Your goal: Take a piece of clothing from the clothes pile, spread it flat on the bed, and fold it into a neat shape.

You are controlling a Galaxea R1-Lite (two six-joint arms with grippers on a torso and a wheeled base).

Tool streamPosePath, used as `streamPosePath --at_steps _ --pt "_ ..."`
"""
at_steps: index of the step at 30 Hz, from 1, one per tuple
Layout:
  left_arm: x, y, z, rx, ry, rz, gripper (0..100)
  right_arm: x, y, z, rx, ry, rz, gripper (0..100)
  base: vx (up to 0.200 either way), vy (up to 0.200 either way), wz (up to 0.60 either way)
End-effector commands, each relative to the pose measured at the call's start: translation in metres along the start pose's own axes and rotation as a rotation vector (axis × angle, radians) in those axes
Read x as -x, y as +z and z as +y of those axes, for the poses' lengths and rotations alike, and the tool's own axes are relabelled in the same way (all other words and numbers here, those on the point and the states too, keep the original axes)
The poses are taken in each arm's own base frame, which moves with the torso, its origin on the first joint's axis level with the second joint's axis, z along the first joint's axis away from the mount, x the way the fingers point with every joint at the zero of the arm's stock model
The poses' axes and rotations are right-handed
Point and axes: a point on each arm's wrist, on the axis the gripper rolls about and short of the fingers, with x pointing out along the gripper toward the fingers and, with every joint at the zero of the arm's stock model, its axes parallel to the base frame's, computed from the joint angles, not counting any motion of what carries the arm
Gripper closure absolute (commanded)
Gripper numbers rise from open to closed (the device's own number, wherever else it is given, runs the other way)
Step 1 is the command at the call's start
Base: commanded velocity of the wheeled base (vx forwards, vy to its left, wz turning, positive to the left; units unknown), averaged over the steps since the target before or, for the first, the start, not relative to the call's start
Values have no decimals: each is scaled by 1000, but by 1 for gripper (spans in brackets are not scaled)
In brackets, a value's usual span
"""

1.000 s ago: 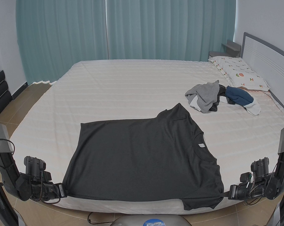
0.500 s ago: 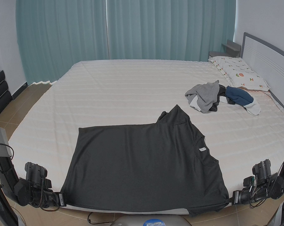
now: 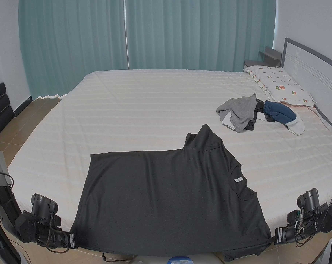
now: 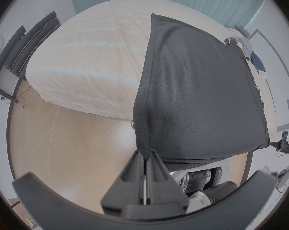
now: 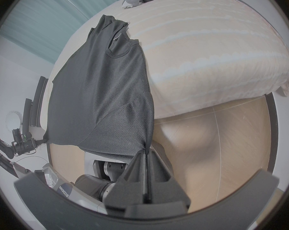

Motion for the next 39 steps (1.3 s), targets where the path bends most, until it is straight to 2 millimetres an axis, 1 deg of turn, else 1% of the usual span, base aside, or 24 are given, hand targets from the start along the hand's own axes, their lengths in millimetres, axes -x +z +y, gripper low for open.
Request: streamPosePath --at_steps 1,7,10,11,12,14,16,17,18,20,23,27,30,35,38,39 --pt "5 2 -1 -11 -5 -17 100 11 -4 1 19 14 -33 100 0 0 0" --pt "10 8 -1 0 -12 -61 100 19 1 4 34 41 -105 100 0 0 0" --pt "10 20 -2 23 -21 -102 100 19 12 8 36 60 -167 100 0 0 0" --pt "10 21 -3 24 -22 -105 100 19 12 8 35 61 -170 100 0 0 0" --pt "10 32 -4 64 -31 -144 100 18 19 9 41 68 -201 100 0 0 0" --pt "11 39 -5 92 -39 -171 100 18 25 11 47 77 -231 100 0 0 0" --pt "14 51 -8 135 -56 -217 100 19 36 15 55 93 -282 100 0 0 0" --pt "14 51 -8 135 -56 -217 100 19 36 15 55 93 -282 100 0 0 0" --pt "16 59 -10 161 -69 -249 100 21 44 18 61 104 -317 100 0 0 0" --pt "18 64 -11 176 -77 -270 100 22 51 20 56 113 -340 100 0 0 0" --pt "28 76 -14 222 -106 -339 100 26 65 27 30 137 -396 100 0 0 0" --pt "35 84 -15 227 -120 -375 100 24 68 30 30 136 -399 100 0 0 0" --pt "37 82 -17 222 -114 -347 100 24 70 33 39 144 -404 100 0 0 0" --pt "35 84 -17 224 -110 -329 100 23 71 34 39 144 -404 100 0 0 0" --pt "35 89 -19 224 -113 -338 100 22 75 35 38 146 -405 100 0 0 0" --pt "31 93 -19 225 -111 -332 100 19 78 36 37 144 -404 100 0 0 0"
